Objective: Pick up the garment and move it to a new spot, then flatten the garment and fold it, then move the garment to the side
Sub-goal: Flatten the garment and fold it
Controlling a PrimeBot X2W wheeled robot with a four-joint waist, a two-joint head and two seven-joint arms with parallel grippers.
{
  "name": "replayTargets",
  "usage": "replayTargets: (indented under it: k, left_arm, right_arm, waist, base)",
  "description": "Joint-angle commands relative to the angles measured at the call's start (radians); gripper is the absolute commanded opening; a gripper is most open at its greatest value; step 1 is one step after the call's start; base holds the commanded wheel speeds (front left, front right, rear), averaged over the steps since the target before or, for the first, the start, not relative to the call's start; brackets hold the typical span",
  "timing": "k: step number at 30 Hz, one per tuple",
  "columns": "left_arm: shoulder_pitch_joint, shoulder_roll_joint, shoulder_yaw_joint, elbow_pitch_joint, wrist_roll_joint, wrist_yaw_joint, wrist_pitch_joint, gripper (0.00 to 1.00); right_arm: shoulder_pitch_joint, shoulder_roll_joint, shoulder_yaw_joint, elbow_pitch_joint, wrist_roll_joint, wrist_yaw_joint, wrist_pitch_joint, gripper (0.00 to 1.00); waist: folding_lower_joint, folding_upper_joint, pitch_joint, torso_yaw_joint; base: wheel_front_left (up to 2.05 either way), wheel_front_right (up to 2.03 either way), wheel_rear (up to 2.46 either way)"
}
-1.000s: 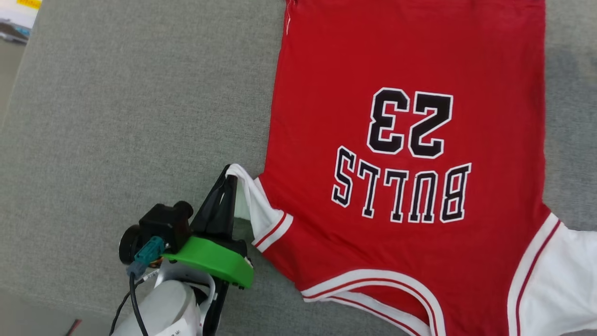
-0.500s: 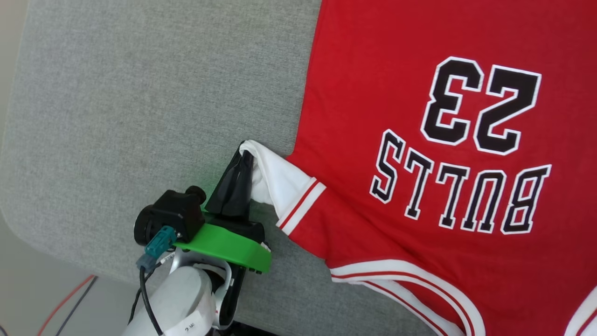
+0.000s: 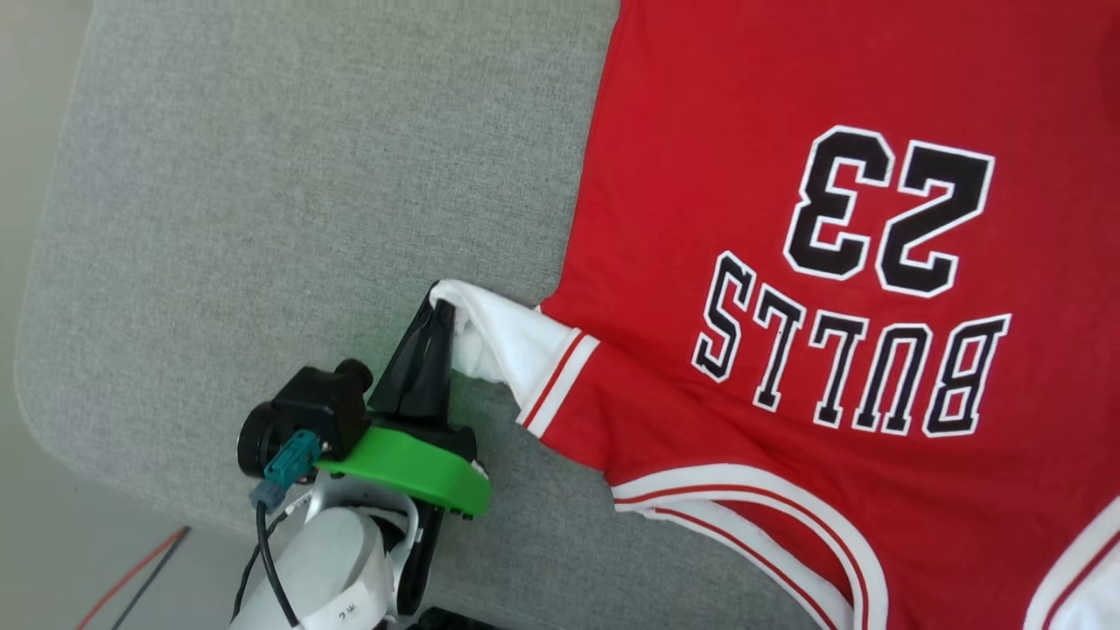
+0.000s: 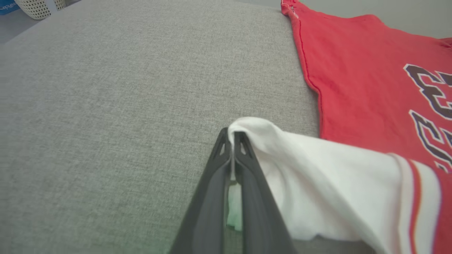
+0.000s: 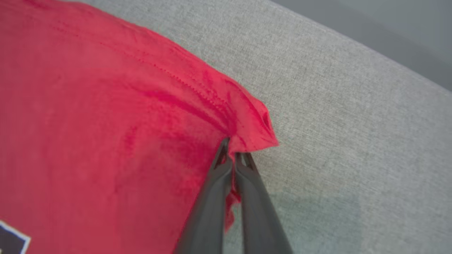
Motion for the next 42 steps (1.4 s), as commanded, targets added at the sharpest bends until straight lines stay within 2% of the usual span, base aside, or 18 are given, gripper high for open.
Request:
replayTargets:
  k: [1,6,14,21,24,27,30,35,40,41,42]
  left_arm:
    - [0.021,0.004,0.009,0.005,0.005,-0.004,-0.006,0.0]
    - [0.067,0.023,0.031,0.018,0.002,-0.001,-0.006,0.0]
    - [0.146,0.064,0.066,0.03,-0.018,0.015,-0.005,0.0]
    - [0.214,0.099,0.101,0.024,-0.038,0.034,-0.005,0.0]
    - [0.238,0.11,0.113,0.016,-0.043,0.044,-0.004,0.0]
    - [0.255,0.118,0.118,0.008,-0.047,0.051,-0.002,0.0]
    - [0.266,0.123,0.121,0.001,-0.049,0.055,0.0,0.0]
    - [0.269,0.124,0.119,-0.003,-0.052,0.057,0.0,0.0]
    - [0.258,0.12,0.111,0.006,-0.053,0.054,0.0,0.0]
    - [0.255,0.12,0.11,0.009,-0.053,0.053,0.0,0.0]
    - [0.254,0.12,0.109,0.012,-0.054,0.052,0.0,0.0]
  right_arm:
    - [0.027,-0.006,0.011,0.004,0.016,-0.001,-0.019,0.0]
    - [0.075,-0.057,0.065,-0.052,0.081,-0.001,-0.093,0.0]
    - [0.276,-0.204,0.119,-0.229,0.208,-0.001,-0.2,0.0]
    - [0.59,-0.304,0.062,-0.343,0.291,-0.001,-0.276,0.0]
    - [0.728,-0.321,0.021,-0.367,0.313,-0.001,-0.291,0.0]
    - [0.865,-0.318,-0.022,-0.387,0.326,-0.001,-0.303,0.0]
    - [1.007,-0.287,-0.067,-0.411,0.333,-0.001,-0.307,0.0]
    - [1.204,-0.196,-0.127,-0.41,0.31,-0.001,-0.294,0.0]
    - [1.272,-0.096,-0.171,-0.374,0.266,-0.001,-0.297,0.0]
    - [1.271,-0.079,-0.188,-0.37,0.256,-0.001,-0.306,0.18]
    - [1.268,-0.067,-0.201,-0.373,0.251,-0.001,-0.31,0.88]
  waist:
    - [-0.0001,0.0,-0.066,-0.034]
    - [-0.0001,0.0,-0.156,-0.073]
    - [-0.0001,0.0,-0.27,-0.139]
    - [-0.0001,0.0,-0.332,-0.199]
    - [-0.0001,0.0,-0.35,-0.221]
    - [-0.0001,0.0,-0.36,-0.234]
    - [-0.0001,0.0,-0.365,-0.243]
    - [-0.0001,0.0,-0.362,-0.246]
    - [-0.0001,0.0,-0.354,-0.245]
    - [-0.0001,0.0,-0.355,-0.245]
    - [-0.0001,0.0,-0.356,-0.246]
  base:
    - [0.0,0.0,0.0]
    - [0.0,0.0,0.0]
    - [0.0,0.0,0.0]
    - [0.0,0.0,0.0]
    - [0.0,0.0,0.0]
    - [0.0,0.0,0.0]
    - [0.0,0.0,0.0]
    - [0.0,0.0,0.0]
    - [0.0,0.0,0.0]
    - [0.0,0.0,0.0]
    - [0.0,0.0,0.0]
